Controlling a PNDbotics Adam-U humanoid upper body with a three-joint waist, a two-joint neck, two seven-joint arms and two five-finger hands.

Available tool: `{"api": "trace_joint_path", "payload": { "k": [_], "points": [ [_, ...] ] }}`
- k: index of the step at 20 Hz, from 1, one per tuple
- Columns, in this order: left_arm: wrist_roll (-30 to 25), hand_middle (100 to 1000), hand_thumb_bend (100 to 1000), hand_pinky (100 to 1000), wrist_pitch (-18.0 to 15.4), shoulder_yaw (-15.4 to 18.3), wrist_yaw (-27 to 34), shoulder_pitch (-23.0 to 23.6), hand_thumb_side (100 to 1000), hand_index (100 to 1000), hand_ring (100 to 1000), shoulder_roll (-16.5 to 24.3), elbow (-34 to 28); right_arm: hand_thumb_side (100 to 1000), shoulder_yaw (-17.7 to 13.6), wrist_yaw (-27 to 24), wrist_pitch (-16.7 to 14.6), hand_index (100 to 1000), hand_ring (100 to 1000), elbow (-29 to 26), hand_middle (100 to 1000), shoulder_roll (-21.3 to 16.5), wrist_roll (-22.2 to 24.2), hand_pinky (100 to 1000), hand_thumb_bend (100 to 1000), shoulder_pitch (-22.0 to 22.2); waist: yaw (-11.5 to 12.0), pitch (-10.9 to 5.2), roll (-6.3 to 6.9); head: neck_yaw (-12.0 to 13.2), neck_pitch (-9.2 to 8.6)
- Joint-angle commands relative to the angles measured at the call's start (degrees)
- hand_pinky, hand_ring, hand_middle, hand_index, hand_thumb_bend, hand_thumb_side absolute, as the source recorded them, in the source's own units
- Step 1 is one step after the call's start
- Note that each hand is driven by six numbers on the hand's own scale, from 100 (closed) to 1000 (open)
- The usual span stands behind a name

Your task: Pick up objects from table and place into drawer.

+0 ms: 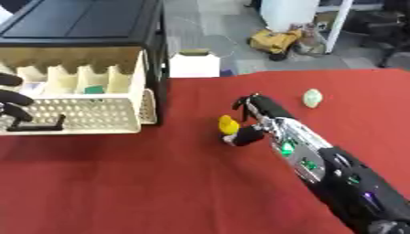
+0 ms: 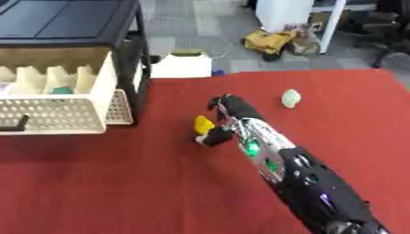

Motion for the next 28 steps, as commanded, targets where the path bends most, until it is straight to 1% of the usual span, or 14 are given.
{"api": "trace_joint_path", "payload": {
  "k": [1, 8, 12, 22, 28],
  "points": [
    [-0.28, 575, 100, 415, -0.08, -0.14, 0.01, -0.39, 1000, 824, 515, 0.19, -0.72, 378, -0.99, 0.76, -0.21, 788, 752, 0.88, 492, -0.36, -0.77, 711, 576, -1.13, 0.11, -0.81, 0.19, -0.36, -1.02],
    [-0.83, 575, 100, 415, -0.16, -0.46, -0.07, -0.21, 1000, 822, 515, -0.09, -0.72, 377, -1.90, 0.51, -0.20, 788, 750, 2.88, 488, 0.42, -1.93, 711, 551, -1.26, 0.38, -0.56, 0.49, -0.66, -1.51],
    [-0.98, 575, 100, 414, -0.15, -0.56, -0.12, -0.12, 1000, 822, 516, -0.21, -0.72, 373, -2.22, -0.32, 0.22, 791, 749, 3.46, 489, 0.86, -2.16, 710, 521, -1.48, 0.55, -0.50, 0.68, -0.88, -1.81],
    [-1.44, 581, 100, 414, -0.07, -0.70, -0.34, 0.06, 1000, 820, 522, -0.43, -0.72, 371, -2.27, -1.20, 0.73, 784, 746, 3.49, 483, 1.66, -2.80, 706, 493, -2.26, 0.69, -0.40, 0.87, -1.30, -2.23],
    [-1.47, 581, 100, 414, -0.06, -0.67, -0.33, 0.06, 1000, 819, 522, -0.51, -0.72, 332, -2.26, -1.21, 0.82, 774, 741, 3.85, 478, 2.01, -2.87, 701, 478, -2.48, 0.77, -0.29, 0.82, -1.54, -2.50]
  ]
}}
